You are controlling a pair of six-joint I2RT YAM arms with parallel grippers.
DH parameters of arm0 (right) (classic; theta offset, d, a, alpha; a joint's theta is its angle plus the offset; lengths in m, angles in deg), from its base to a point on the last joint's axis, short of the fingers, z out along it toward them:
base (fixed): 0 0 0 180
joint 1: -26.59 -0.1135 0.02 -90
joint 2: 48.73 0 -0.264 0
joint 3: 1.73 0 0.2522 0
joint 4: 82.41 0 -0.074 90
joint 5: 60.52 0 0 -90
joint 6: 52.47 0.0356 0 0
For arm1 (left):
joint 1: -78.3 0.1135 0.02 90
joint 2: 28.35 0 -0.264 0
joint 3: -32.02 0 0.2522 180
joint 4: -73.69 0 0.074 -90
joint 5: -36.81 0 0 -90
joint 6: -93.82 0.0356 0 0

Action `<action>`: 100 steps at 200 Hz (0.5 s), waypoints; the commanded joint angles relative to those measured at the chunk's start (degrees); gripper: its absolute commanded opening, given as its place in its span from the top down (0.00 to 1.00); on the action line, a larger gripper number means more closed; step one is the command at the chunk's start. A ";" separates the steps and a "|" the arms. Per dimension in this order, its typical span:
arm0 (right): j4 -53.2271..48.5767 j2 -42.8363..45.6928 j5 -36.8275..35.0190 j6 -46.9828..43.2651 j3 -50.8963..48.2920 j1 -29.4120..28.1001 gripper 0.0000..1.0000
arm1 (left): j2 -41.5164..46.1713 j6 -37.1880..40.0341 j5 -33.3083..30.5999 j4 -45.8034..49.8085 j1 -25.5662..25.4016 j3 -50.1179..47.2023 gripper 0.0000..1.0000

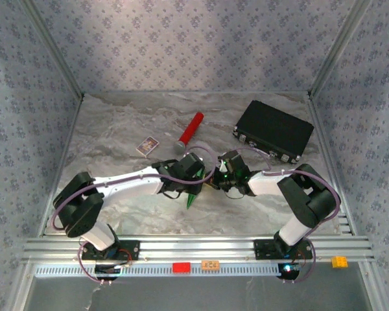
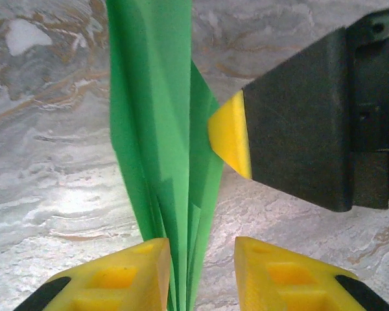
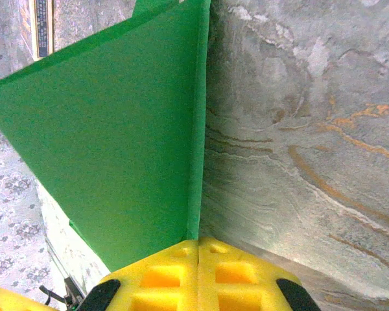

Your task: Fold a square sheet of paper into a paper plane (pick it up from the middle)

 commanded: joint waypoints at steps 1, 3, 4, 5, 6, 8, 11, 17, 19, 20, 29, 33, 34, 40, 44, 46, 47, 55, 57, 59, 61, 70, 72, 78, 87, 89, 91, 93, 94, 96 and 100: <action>-1.25 0.99 0.26 -0.59 1.22 0.13 0.94 | -1.89 -0.58 0.72 -0.62 -0.51 -0.13 0.68; -1.26 0.99 0.32 -0.57 1.19 0.12 0.94 | -2.05 -0.59 0.70 -0.56 -0.55 -0.09 0.68; -1.26 0.99 0.33 -0.57 1.18 0.15 0.94 | -2.09 -0.59 0.65 -0.55 -0.53 -0.04 0.68; -1.26 0.99 0.34 -0.61 1.18 0.12 0.94 | -2.12 -0.59 0.63 -0.59 -0.56 -0.02 0.68; -1.27 0.99 0.34 -0.63 1.18 0.10 0.94 | -2.21 -0.59 0.62 -0.57 -0.54 0.00 0.68; -1.20 0.99 0.34 -0.58 1.18 0.11 0.94 | -2.40 -0.56 0.48 -0.57 -0.56 0.00 0.68; -1.26 0.98 0.26 -0.61 1.18 0.14 0.94 | -2.65 -0.63 0.31 -0.48 -0.59 0.02 0.68; -1.19 0.99 0.34 -0.56 1.17 0.13 0.94 | -2.98 -0.62 -0.07 -0.39 -0.58 0.08 0.67; -1.18 0.99 0.34 -0.56 1.24 0.14 0.94 | -3.09 -0.66 -0.16 -0.35 -0.59 0.14 0.67; -1.22 0.99 0.34 -0.61 1.25 0.16 0.94 | -3.14 -0.67 -0.17 -0.27 -0.60 0.16 0.67; -1.25 0.99 0.34 -0.61 1.24 0.09 0.94 | -3.74 -0.66 -0.87 -0.06 -0.54 0.30 0.66; -1.23 0.99 0.34 -0.59 1.26 0.15 0.94 | -3.92 -0.74 -1.03 -0.02 -0.58 0.36 0.66; -1.25 0.99 0.30 -0.58 1.26 0.12 0.94 | -3.95 -0.71 -1.00 -0.02 -0.59 0.36 0.66; -1.25 1.07 0.31 -0.56 1.26 0.15 0.94 | -4.22 -0.75 -1.24 0.07 -0.60 0.44 0.66; -1.21 1.08 0.29 -0.57 1.27 0.13 0.94 | -4.38 -0.76 -1.38 0.14 -0.67 0.45 0.66; -1.23 1.08 0.33 -0.57 1.27 0.14 0.94 | -4.41 -0.72 -1.47 0.15 -0.66 0.45 0.66; -1.25 1.04 0.33 -0.61 1.27 0.11 0.94 | -4.42 -0.70 -1.53 0.11 -0.63 0.40 0.66; -1.25 1.06 0.34 -0.61 1.22 0.16 0.94 | -4.64 -0.72 -1.73 0.07 -0.77 0.36 0.66; -1.26 1.12 0.32 -0.64 1.26 0.17 0.94 | -4.72 -0.71 -1.69 0.03 -0.77 0.43 0.66; -1.26 1.16 0.33 -0.63 1.26 0.13 0.94 | -4.80 -0.75 -1.77 0.04 -0.77 0.44 0.66; -1.27 1.14 0.27 -0.58 1.27 0.10 0.94 | -4.85 -0.69 -1.83 0.13 -0.77 0.45 0.66; -1.25 1.21 0.34 -0.66 1.20 0.16 0.94 | -5.16 -0.72 -2.18 0.39 -0.86 0.57 0.66; -1.26 1.18 0.30 -0.65 1.21 0.10 0.94 | -5.27 -0.73 -2.27 0.41 -0.86 0.61 0.65; -1.26 1.26 0.30 -0.61 1.20 0.16 0.94 | -5.50 -0.75 -2.24 0.58 -0.86 0.71 0.65; -1.18 1.34 0.25 -0.61 1.06 0.03 0.94 | -5.86 -0.66 -2.31 0.66 -0.93 0.80 0.65; -1.18 1.34 0.25 -0.57 1.02 0.01 0.94 | -5.95 -0.67 -2.30 0.64 -0.92 0.80 0.65; -1.18 1.34 0.25 -0.57 1.07 0.04 0.94 | -5.99 -0.60 -2.32 0.63 -0.92 0.78 0.65; -1.18 1.34 0.25 -0.56 1.09 0.03 0.94 | -6.11 -0.59 -2.30 0.67 -0.85 0.79 0.65; -1.18 1.34 0.25 -0.56 1.09 0.01 0.94 | -6.15 -0.59 -2.34 0.68 -0.81 0.80 0.65; -1.18 1.34 0.25 -0.56 1.05 0.00 0.94 | -6.17 -0.56 -2.33 0.75 -0.87 0.84 0.65; -1.18 1.39 0.25 -0.56 1.07 0.00 0.94 | -6.41 -0.47 -2.30 0.75 -0.93 0.88 0.65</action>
